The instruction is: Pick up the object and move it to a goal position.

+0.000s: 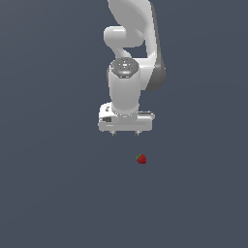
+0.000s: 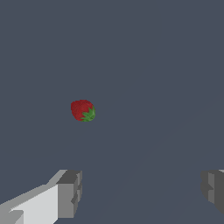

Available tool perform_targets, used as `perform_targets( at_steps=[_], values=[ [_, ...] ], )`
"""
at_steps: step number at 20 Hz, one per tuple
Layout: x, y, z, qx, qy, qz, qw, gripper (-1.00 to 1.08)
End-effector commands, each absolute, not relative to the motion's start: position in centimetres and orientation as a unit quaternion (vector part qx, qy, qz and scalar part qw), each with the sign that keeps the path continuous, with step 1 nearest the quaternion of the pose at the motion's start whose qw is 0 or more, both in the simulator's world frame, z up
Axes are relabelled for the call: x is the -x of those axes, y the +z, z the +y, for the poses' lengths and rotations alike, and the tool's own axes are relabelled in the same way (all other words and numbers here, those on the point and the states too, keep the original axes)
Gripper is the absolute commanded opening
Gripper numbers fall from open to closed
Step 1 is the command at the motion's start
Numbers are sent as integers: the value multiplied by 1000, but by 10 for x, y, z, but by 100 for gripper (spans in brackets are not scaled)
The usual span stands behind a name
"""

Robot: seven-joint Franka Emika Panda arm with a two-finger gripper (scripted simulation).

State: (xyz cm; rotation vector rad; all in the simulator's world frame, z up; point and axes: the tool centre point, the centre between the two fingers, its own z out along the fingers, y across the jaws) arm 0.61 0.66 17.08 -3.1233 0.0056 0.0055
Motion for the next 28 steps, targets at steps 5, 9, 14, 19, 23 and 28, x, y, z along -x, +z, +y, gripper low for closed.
perform_targets(
  at_steps=[5,9,14,19,23,28],
  values=[
    [-10,170,15,1000,-1,-5,11,100],
    [-16,170,29,1000,-7,-16,15,100],
    [-16,170,30,1000,-7,-18,15,100],
    [-21,161,35,999,-6,-35,12,100],
    [-29,146,43,998,-5,-62,9,100],
    [-41,118,59,994,-3,-111,4,100]
  ],
)
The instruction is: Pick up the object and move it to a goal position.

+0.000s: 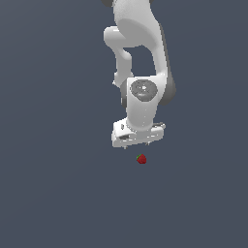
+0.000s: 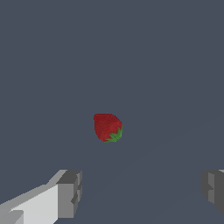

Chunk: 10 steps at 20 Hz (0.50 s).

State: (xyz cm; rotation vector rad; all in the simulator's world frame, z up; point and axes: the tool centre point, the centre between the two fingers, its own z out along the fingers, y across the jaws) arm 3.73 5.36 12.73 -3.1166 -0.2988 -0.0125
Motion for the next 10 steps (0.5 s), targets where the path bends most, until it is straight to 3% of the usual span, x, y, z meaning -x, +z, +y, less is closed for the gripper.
perform_targets(
  at_steps=[1,10],
  values=[
    [-43,112,62,993,-3,-122,3,100],
    [-54,76,81,984,0,-178,0,100]
  ],
)
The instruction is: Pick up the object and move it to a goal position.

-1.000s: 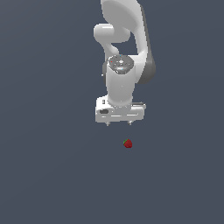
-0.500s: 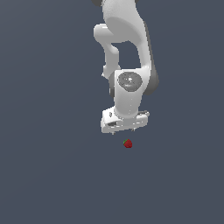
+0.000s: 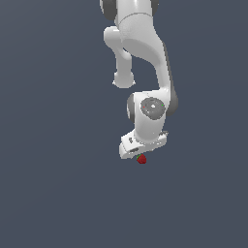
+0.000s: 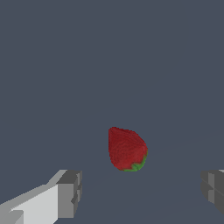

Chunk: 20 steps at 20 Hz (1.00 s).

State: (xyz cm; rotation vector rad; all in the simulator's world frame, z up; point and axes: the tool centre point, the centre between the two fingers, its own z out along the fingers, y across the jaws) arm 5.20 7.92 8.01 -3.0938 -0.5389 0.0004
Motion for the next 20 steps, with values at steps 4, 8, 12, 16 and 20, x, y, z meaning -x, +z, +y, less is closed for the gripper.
perform_targets(
  at_steps=[4,8,12,16,20],
  values=[
    [-54,73,83,983,0,-184,0,100],
    [-54,70,83,983,1,-182,0,100],
    [-53,56,83,983,0,-183,0,100],
    [-53,34,83,983,0,-184,0,100],
    [-53,23,83,983,0,-184,0,100]
  ],
)
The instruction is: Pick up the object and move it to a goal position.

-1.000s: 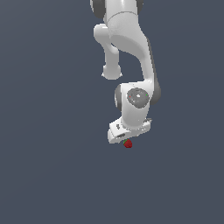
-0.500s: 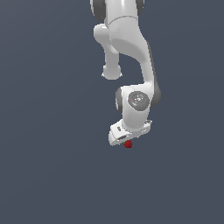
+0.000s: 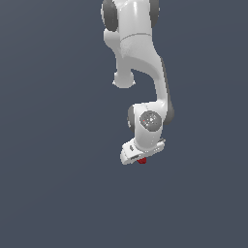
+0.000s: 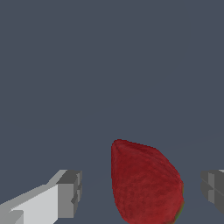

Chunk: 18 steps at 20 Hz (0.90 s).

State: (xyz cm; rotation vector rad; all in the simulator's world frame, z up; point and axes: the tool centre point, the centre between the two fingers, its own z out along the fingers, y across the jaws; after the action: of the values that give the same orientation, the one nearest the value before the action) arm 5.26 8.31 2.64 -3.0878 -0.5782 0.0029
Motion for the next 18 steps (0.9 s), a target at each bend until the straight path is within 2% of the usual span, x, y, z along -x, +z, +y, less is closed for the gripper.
perform_targets(
  at_steps=[1,3,4,18],
  values=[
    [-54,22,83,983,0,-184,0,100],
    [-54,23,83,983,0,-184,0,100],
    [-54,23,83,983,0,-184,0,-100],
    [-53,25,82,983,0,-184,0,-100]
  ],
)
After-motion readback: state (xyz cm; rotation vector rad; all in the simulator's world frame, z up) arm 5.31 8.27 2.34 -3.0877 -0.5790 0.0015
